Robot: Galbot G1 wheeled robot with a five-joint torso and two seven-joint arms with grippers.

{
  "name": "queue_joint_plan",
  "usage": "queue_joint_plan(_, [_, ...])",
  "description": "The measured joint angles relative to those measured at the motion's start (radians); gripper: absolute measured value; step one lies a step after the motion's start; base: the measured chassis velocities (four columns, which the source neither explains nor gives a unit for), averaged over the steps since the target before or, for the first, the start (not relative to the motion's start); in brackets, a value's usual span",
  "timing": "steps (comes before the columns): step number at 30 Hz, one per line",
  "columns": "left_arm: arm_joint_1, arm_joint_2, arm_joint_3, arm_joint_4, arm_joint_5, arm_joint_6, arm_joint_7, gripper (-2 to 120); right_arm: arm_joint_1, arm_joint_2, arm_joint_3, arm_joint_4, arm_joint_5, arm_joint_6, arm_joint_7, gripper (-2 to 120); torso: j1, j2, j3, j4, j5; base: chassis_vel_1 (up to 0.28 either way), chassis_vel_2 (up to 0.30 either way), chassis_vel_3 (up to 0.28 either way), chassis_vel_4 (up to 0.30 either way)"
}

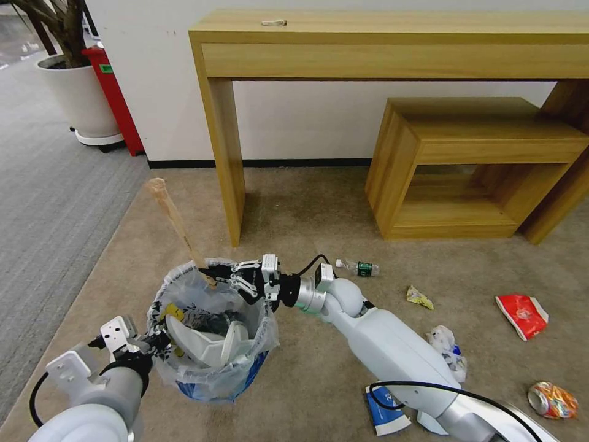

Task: Pick up the trash bin and place the garbage on the floor into it.

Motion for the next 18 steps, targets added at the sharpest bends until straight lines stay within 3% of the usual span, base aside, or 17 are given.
queue_joint_plan(2, [-0.006,0.000,-0.004,0.004,0.001,0.000,0.000,1,-0.007,-0.008,0.012,0.003,0.000,-0.003,-0.016,28,0.000,0.000,0.000,0.0000,0.0000,0.000,0.000,0.000,0.000])
queue_joint_plan(6, [-0.008,0.002,-0.011,0.006,0.001,0.000,0.000,1,-0.013,-0.016,0.021,0.005,-0.001,-0.003,-0.021,37,0.000,0.000,0.000,0.0000,0.0001,0.000,0.000,0.000,0.000])
queue_joint_plan(12, [-0.011,0.010,-0.029,0.005,-0.001,0.000,0.001,1,-0.035,-0.053,0.059,0.031,-0.005,-0.003,-0.018,61,0.000,0.000,0.000,0.0002,0.0002,0.000,0.000,0.000,0.000])
queue_joint_plan(14, [-0.018,0.018,-0.046,0.005,-0.008,0.001,0.002,1,-0.056,-0.100,0.085,0.088,-0.004,-0.018,0.074,72,0.000,0.000,0.000,0.0003,0.0002,0.000,0.000,0.000,0.000])
queue_joint_plan(16, [-0.023,0.024,-0.055,0.005,-0.013,0.001,0.002,1,-0.068,-0.124,0.099,0.118,-0.006,-0.033,0.122,73,0.000,0.000,0.000,0.0003,0.0003,0.000,0.000,0.000,0.000])
queue_joint_plan(17, [-0.030,0.037,-0.075,0.008,-0.025,0.001,0.000,1,-0.098,-0.171,0.129,0.180,-0.022,-0.072,0.224,80,0.000,0.000,0.000,0.0001,0.0003,0.000,0.000,0.000,0.000])
queue_joint_plan(18, [-0.030,0.037,-0.075,0.008,-0.025,0.001,0.000,1,-0.098,-0.171,0.129,0.180,-0.022,-0.072,0.224,80,0.000,0.000,0.000,0.0001,0.0003,0.000,0.000,0.000,0.000])
